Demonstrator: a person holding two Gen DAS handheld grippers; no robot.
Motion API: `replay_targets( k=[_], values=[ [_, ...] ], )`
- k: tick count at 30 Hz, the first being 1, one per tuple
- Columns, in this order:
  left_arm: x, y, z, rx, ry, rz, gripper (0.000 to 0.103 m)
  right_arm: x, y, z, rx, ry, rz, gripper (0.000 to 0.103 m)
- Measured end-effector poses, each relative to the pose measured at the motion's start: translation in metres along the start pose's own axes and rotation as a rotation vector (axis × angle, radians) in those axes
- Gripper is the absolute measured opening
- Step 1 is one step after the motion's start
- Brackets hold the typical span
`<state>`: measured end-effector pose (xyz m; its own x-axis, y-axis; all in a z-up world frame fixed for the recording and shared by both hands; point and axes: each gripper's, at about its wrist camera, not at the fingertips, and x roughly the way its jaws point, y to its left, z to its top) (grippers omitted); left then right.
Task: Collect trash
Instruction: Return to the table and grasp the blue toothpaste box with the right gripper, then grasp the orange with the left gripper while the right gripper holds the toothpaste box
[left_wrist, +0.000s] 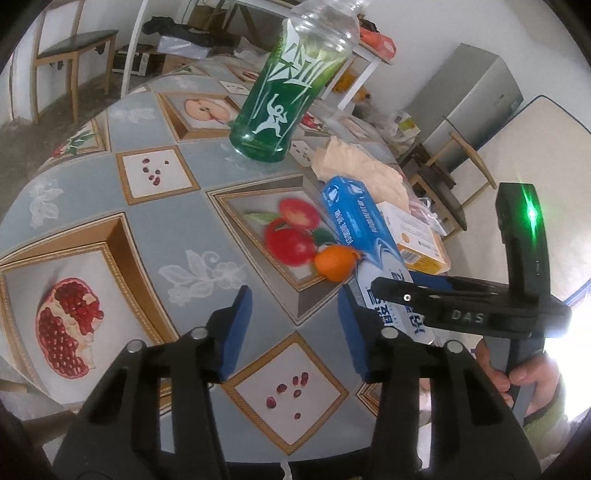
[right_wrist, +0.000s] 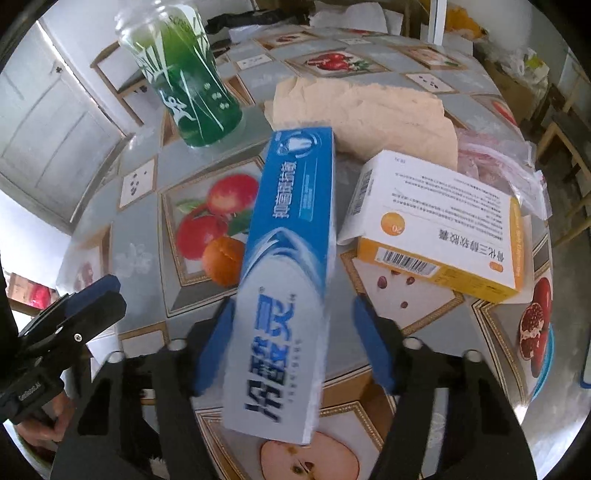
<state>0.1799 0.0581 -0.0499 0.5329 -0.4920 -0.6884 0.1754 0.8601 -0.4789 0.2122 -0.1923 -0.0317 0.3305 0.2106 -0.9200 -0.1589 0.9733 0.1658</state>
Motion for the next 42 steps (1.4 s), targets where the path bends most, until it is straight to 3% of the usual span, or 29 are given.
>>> replay_targets(
  k=[8,22,25,33,42],
  values=[
    [0.015,-0.013,0.006,0.046,0.057,-0.069,0.043,-0.005,-0.002,-0.011,0.045,-0.003,0.01,0.047],
    [0.066,-0.044,0.027,0.141,0.109,-0.037,0.045,-0.022,-0.015,-0.05,0.061,0.015,0.057,0.047],
    [0.076,-0.045,0.029,0.136,0.121,-0.013,0.043,-0.025,-0.017,-0.056,0.06,0.014,0.063,0.047],
    [0.082,-0.048,0.024,0.15,0.128,0.022,0.019,-0.031,-0.022,-0.068,0.039,0.018,0.081,0.047],
    [0.055,-0.032,0.006,0.1,0.14,0.049,0.012,-0.041,-0.026,-0.088,-0.012,0.071,0.121,0.048]
  ],
)
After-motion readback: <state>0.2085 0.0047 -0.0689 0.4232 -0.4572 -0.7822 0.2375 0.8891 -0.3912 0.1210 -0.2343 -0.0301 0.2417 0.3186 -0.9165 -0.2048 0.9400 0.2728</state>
